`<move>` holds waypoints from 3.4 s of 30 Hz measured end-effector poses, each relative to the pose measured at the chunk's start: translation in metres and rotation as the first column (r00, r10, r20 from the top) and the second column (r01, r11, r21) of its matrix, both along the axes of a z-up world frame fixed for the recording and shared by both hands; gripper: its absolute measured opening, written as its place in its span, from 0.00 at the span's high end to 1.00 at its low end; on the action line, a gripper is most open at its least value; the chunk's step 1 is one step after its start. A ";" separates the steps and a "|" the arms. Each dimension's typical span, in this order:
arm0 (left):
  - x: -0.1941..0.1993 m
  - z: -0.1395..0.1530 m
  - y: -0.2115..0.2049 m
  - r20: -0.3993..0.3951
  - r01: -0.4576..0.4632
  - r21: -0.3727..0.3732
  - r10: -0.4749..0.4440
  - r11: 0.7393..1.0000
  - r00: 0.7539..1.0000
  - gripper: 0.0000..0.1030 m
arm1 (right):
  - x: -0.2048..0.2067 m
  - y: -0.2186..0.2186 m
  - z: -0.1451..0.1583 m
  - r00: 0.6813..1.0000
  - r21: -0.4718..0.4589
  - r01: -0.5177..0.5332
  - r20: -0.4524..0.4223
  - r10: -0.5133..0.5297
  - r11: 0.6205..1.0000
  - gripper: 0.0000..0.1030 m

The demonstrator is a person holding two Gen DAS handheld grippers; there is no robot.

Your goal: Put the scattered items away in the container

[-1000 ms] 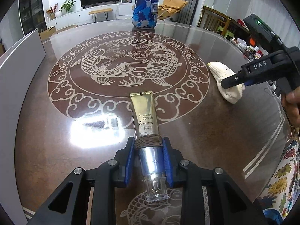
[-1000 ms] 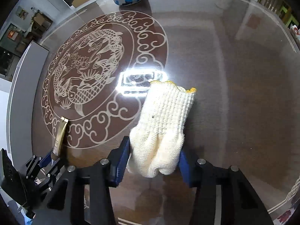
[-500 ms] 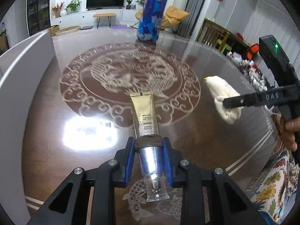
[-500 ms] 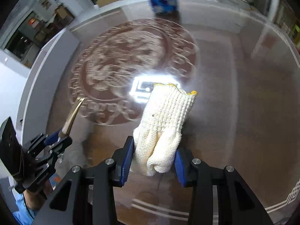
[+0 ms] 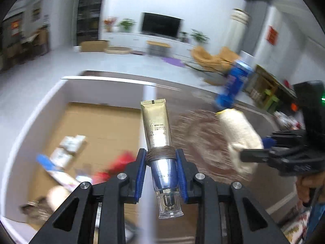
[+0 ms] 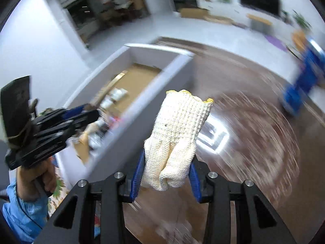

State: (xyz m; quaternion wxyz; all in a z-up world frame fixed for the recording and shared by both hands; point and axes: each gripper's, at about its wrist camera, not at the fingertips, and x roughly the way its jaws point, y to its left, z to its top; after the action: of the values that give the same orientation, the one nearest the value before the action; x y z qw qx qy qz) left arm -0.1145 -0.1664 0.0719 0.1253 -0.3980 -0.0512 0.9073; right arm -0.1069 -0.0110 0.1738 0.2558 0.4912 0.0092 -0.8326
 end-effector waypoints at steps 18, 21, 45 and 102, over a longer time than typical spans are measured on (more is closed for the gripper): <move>-0.068 -0.095 -0.126 0.212 -0.256 -0.025 0.255 0.966 0.943 0.73 | -0.089 -0.195 -0.073 0.969 0.085 -0.242 -0.027 0.245 0.967 0.60; -0.071 -0.102 -0.126 0.226 -0.256 -0.032 0.257 0.966 0.940 0.72 | -0.100 -0.199 -0.088 0.972 0.075 -0.231 -0.011 0.233 0.970 0.59; -0.013 -0.046 -0.088 0.150 -0.491 -0.265 0.538 0.830 0.829 0.15 | -0.063 -0.122 -0.050 0.984 0.126 -0.111 -0.127 0.127 0.986 0.02; 0.053 0.009 -0.103 0.063 -0.615 0.094 0.612 0.783 0.788 0.00 | -0.059 -0.154 -0.078 0.981 0.114 -0.148 -0.107 0.160 0.982 0.02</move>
State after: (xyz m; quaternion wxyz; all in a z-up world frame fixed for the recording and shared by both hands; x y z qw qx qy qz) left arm -0.0613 -0.2692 0.0807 -0.1555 -0.3656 -0.2291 0.8886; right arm -0.1656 -0.1652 0.0955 0.2924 0.4530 0.1061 -0.8355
